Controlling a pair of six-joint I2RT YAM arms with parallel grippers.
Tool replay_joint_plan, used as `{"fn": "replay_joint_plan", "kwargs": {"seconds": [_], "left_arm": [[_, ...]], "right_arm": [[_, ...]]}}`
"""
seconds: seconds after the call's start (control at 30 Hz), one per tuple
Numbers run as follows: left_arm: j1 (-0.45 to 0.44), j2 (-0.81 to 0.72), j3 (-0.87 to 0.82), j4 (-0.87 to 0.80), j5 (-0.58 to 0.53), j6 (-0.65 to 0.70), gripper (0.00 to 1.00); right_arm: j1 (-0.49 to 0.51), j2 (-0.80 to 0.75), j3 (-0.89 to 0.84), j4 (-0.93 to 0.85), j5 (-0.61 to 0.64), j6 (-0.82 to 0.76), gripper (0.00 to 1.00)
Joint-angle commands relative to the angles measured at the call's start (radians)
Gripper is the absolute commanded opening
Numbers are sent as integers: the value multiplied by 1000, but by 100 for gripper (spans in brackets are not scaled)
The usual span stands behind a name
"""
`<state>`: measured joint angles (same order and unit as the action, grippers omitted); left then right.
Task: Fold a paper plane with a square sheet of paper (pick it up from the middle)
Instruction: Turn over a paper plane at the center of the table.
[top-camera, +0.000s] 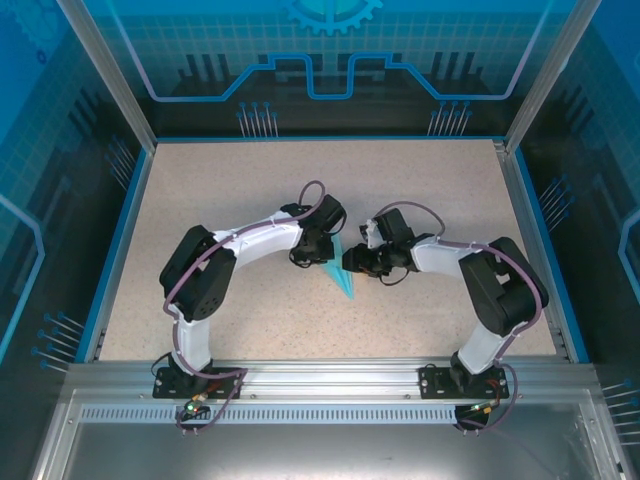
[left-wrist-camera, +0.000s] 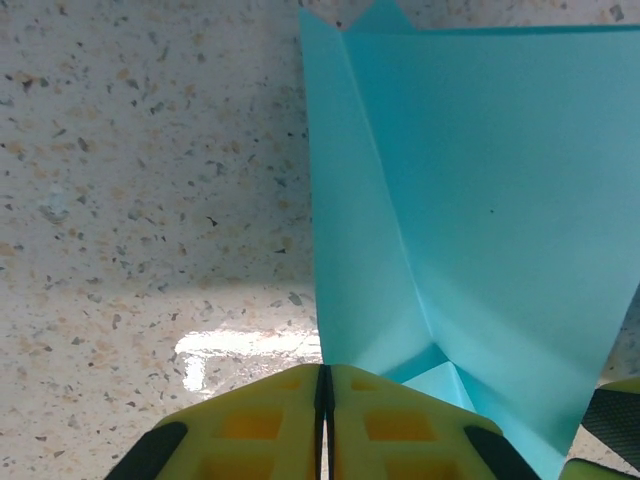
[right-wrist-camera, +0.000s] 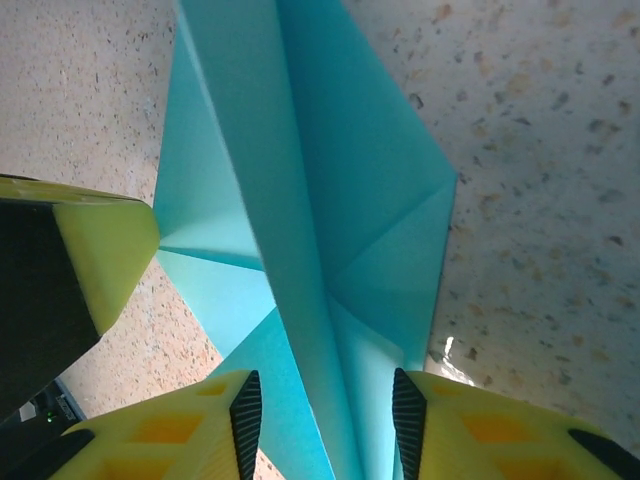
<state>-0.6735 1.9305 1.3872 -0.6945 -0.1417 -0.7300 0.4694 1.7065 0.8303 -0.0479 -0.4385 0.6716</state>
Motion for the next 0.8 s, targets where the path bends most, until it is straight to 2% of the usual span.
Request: {"fn": "replay_joint_plan", "kwargs": {"seconds": [0.0,0.2,0.4,0.57,0.77], "left_arm": [[8,-40,-16,15,9,18,11],[8,-38,-17,19,13,18,11],[10,-36,-17,22,22,18,11],[9,-38,-20,19,19,18,11],[10,-41,-25,15,17,18,10]], "right_arm": [[18,19,33,-20,3,-35,44],[21,13,43,-42,17,-58,49],[33,45,39,2,-41,-49,52],[52,49,33,20,-63,-46,53],[71,20,34,-23,-28,-63,52]]}}
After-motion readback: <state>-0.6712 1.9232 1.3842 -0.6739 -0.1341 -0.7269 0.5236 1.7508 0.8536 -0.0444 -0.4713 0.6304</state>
